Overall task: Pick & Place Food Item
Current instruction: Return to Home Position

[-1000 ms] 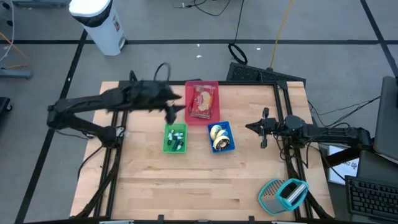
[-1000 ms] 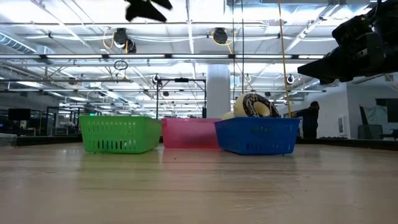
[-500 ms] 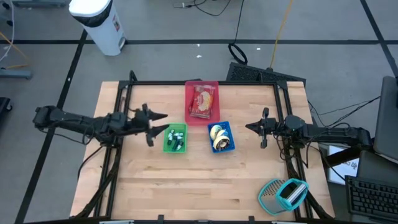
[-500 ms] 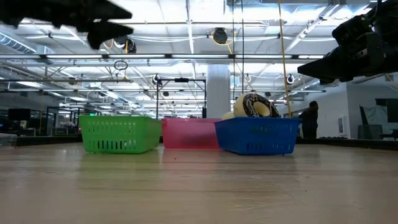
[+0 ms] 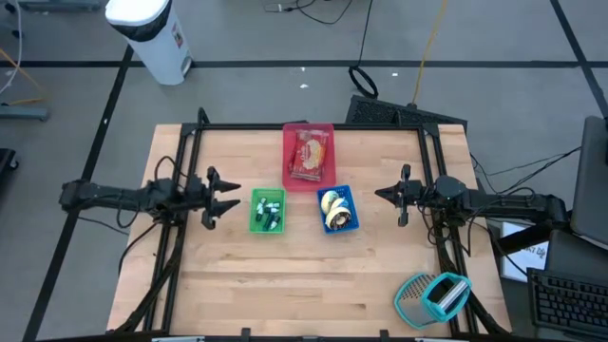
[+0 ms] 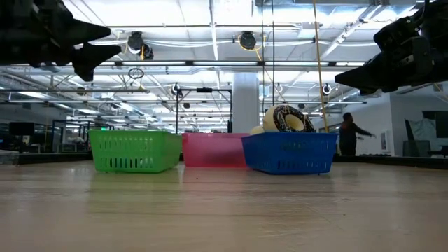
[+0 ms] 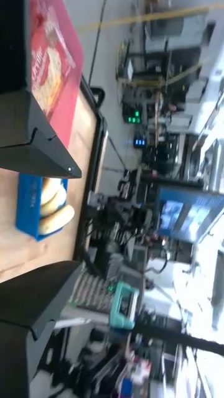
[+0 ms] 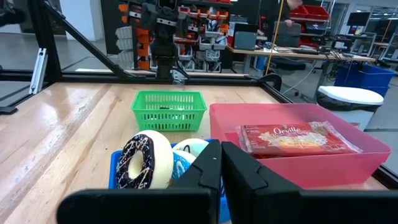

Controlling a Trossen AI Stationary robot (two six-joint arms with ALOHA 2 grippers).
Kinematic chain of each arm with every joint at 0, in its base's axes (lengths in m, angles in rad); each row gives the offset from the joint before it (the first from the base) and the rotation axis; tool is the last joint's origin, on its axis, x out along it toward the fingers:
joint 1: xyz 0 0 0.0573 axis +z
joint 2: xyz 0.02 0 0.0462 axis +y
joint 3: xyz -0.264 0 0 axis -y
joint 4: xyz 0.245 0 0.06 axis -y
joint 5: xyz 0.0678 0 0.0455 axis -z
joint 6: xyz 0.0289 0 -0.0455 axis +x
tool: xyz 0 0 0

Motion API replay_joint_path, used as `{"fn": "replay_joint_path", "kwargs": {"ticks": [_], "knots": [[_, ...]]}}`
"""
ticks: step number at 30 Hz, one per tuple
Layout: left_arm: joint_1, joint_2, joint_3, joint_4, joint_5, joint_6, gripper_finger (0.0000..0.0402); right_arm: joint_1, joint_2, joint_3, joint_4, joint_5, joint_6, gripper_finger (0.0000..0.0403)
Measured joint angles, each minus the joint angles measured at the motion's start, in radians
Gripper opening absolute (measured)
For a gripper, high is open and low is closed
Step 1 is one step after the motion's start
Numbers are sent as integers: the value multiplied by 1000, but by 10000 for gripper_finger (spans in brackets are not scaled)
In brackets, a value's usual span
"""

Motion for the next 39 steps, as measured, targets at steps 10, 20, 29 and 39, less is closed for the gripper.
{"fn": "replay_joint_path", "kwargs": {"ticks": [10,20,29,39], "knots": [[117,-206,1,-260,158,14,230,0,0,0,0,0,1,4],[126,-239,1,-357,106,38,230,0,0,0,0,0,1,4],[126,-239,1,-360,106,38,230,0,0,0,0,0,0,4],[126,-239,1,-360,105,39,230,0,0,0,0,0,0,4]]}}
